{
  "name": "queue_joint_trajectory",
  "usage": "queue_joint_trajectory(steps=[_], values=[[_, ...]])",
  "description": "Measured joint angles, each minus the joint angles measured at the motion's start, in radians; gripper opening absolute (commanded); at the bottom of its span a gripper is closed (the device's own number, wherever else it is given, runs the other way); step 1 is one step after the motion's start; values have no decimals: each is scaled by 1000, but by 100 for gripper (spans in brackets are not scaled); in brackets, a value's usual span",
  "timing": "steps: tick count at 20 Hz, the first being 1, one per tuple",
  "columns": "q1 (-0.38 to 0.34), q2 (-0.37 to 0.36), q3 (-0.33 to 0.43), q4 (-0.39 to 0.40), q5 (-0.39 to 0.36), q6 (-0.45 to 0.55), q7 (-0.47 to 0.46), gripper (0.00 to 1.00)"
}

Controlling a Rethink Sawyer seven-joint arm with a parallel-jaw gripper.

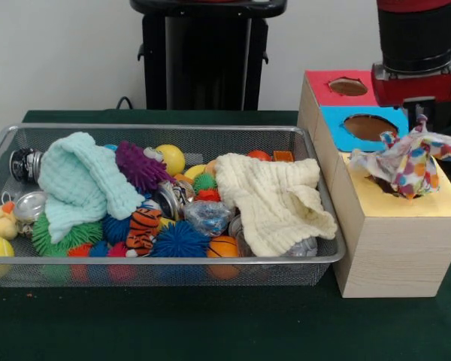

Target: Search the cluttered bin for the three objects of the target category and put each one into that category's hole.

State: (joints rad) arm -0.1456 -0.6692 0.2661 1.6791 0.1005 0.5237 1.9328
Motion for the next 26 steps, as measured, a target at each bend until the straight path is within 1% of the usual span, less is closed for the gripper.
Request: queue_joint_trajectory(steps=[5, 10, 16, 26], values=[[55, 13, -11, 16, 0, -18, 0, 0], [84, 32, -35, 14, -13, -28, 0, 0], [97, 26, -44, 11, -40, -39, 0, 0], [96, 18, -42, 11, -82, -44, 0, 0]])
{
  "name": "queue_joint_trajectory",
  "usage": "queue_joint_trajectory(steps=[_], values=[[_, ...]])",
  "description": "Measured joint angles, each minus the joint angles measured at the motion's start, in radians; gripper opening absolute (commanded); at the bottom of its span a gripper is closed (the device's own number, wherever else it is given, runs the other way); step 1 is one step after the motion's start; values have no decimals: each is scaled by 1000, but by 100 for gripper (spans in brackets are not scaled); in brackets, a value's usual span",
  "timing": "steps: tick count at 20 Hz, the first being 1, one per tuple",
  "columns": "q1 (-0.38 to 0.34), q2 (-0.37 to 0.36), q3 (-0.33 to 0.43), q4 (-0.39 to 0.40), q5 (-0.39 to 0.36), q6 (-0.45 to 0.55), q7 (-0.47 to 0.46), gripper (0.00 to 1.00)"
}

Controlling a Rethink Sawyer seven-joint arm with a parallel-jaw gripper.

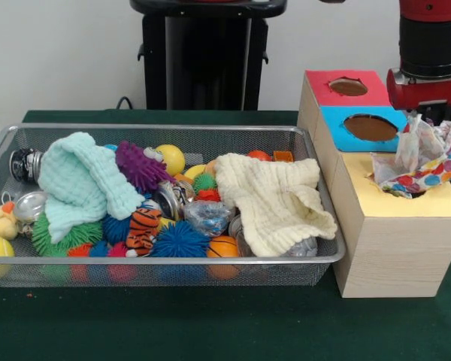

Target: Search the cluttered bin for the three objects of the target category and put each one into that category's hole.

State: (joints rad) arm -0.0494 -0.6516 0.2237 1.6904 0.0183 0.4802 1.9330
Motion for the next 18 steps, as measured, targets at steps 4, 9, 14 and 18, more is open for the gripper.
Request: queue_joint_trajectory(steps=[4, 9, 14, 18], values=[[-2, -3, 1, 0, -18, 0, 0, 0], [-15, -7, 2, 0, -44, 0, 0, 0], [-31, -10, 3, 1, -58, 0, 0, 0], [-60, -12, 2, 5, -77, 0, 0, 0]])
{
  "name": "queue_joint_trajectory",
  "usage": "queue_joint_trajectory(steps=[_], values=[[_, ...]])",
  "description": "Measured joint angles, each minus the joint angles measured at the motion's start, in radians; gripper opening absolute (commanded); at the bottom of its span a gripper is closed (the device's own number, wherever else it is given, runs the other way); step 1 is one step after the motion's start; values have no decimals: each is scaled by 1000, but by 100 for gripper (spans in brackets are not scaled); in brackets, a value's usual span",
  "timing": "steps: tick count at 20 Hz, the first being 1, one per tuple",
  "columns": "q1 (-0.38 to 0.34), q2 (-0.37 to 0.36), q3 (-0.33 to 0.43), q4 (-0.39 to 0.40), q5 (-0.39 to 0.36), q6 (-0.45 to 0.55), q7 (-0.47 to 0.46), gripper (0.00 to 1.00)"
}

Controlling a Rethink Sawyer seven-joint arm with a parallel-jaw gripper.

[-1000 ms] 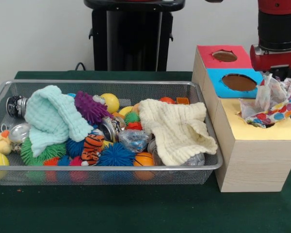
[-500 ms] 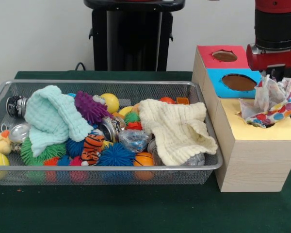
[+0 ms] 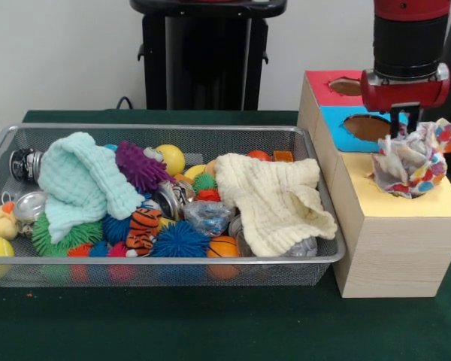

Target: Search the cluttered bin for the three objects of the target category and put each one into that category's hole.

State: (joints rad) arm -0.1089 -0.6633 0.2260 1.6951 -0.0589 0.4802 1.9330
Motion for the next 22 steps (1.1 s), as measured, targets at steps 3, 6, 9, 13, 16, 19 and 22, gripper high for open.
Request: queue_joint_trajectory(steps=[3, 6, 9, 13, 16, 19, 22], values=[[-22, -2, 0, 5, -4, 0, 0, 0], [-50, -7, 0, 15, -6, 0, 0, 0], [-58, -10, 0, 18, -6, 0, 0, 0], [-66, -14, -3, 19, -7, 0, 0, 0], [-66, -13, -3, 19, -7, 0, 0, 0], [-65, -11, -4, 19, -6, 0, 0, 0], [-59, -10, -9, 16, -6, -2, 0, 0]])
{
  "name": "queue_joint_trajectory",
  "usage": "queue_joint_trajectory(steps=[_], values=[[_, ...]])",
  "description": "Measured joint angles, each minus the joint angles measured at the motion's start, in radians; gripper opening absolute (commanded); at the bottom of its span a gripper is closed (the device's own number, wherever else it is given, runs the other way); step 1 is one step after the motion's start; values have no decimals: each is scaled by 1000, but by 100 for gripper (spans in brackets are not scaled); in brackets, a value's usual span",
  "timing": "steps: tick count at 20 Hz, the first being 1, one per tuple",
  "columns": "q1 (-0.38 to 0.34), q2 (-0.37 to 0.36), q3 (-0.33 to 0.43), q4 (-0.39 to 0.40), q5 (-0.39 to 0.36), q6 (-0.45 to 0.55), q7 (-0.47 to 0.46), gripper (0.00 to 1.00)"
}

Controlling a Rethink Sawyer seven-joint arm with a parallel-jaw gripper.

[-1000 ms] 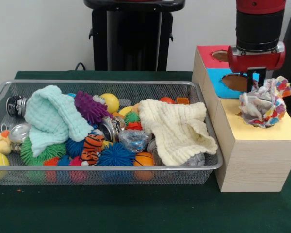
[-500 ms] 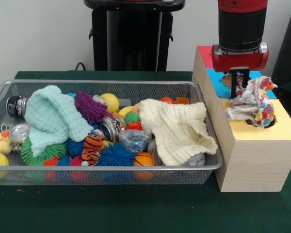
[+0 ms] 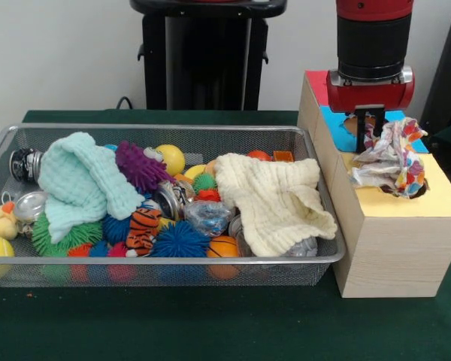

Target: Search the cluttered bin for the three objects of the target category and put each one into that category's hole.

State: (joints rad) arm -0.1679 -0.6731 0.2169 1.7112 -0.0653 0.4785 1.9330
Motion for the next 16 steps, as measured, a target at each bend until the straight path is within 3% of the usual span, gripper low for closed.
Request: queue_joint_trajectory(steps=[16], values=[[90, 5, -52, -35, 3, 0, 0, 0]])
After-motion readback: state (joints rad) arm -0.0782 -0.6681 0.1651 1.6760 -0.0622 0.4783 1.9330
